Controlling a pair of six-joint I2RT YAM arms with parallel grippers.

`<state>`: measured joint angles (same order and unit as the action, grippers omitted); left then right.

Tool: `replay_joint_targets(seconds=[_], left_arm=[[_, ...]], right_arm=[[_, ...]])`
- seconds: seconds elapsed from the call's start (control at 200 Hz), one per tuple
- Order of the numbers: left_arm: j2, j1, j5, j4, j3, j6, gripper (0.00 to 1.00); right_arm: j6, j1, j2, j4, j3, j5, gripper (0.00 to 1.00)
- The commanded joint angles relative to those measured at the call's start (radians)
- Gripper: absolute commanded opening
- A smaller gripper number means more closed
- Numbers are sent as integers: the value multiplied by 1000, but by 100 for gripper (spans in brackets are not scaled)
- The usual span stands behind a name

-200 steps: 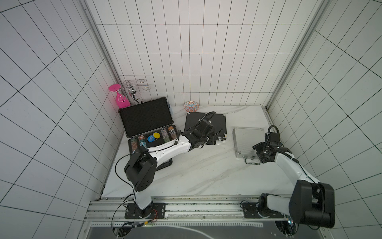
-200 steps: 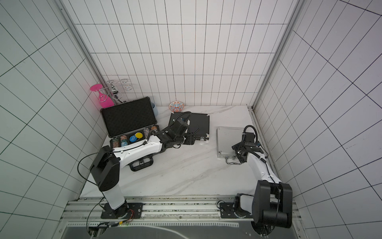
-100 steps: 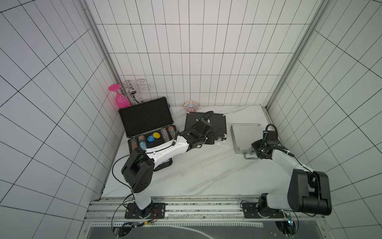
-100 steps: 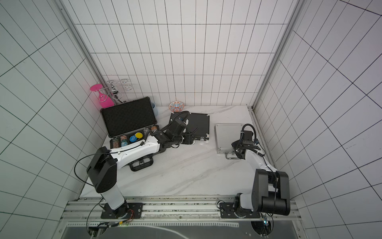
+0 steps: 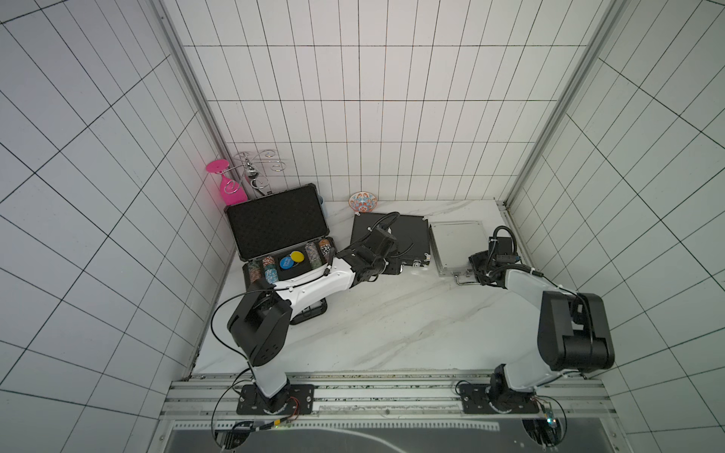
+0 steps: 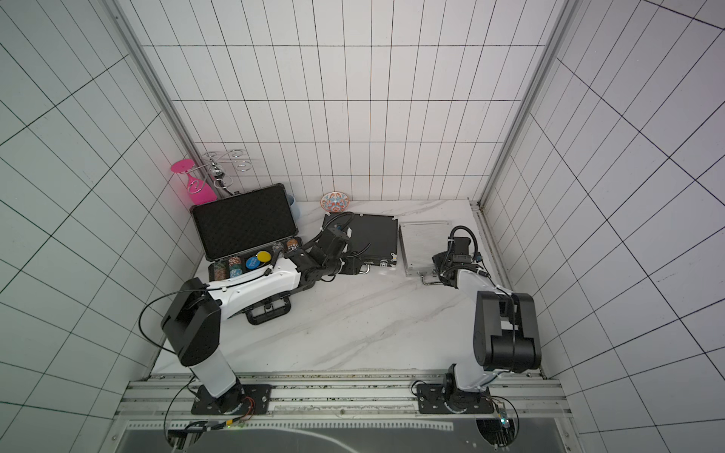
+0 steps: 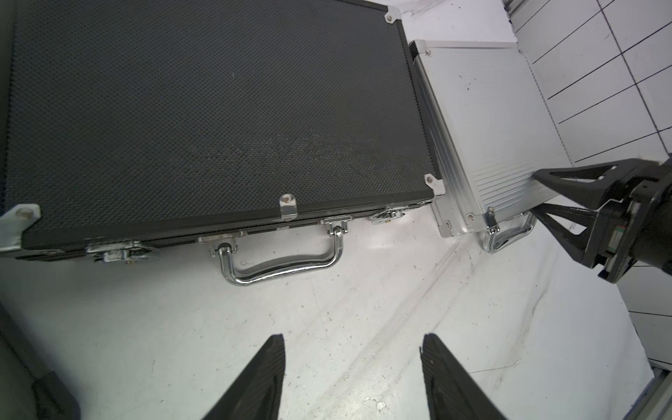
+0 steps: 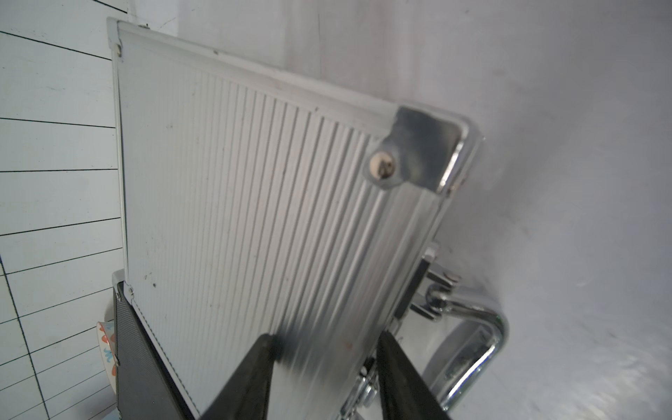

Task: Close the poker set cases
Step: Move the poker set case to the center of the board.

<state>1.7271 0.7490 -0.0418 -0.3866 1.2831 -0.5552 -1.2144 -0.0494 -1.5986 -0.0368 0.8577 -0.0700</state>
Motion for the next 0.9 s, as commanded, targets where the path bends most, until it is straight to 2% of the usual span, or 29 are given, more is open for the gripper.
replay_joint_targets(seconds=[0.0,0.375,0.6,0.75,0.894], left_arm=[[-46,-23,-24,-6,-23,13,61],[-57,-60,-27,-7,-41,20,61],[-60,-87,-18,-9,-43,18,61],[-80,-98,-34,-29,-27,26,61],[-106,-141,-59,-70,-3,31,62]], right_arm=[[-46,16,-83,-39,77,-5,47],[-60,31,-226,-27,182,-3,47],[-34,34,-247,-49,251,-6,47],[46,33,-201,-84,296,12,55],[211,42,-135,-155,398,37,61]])
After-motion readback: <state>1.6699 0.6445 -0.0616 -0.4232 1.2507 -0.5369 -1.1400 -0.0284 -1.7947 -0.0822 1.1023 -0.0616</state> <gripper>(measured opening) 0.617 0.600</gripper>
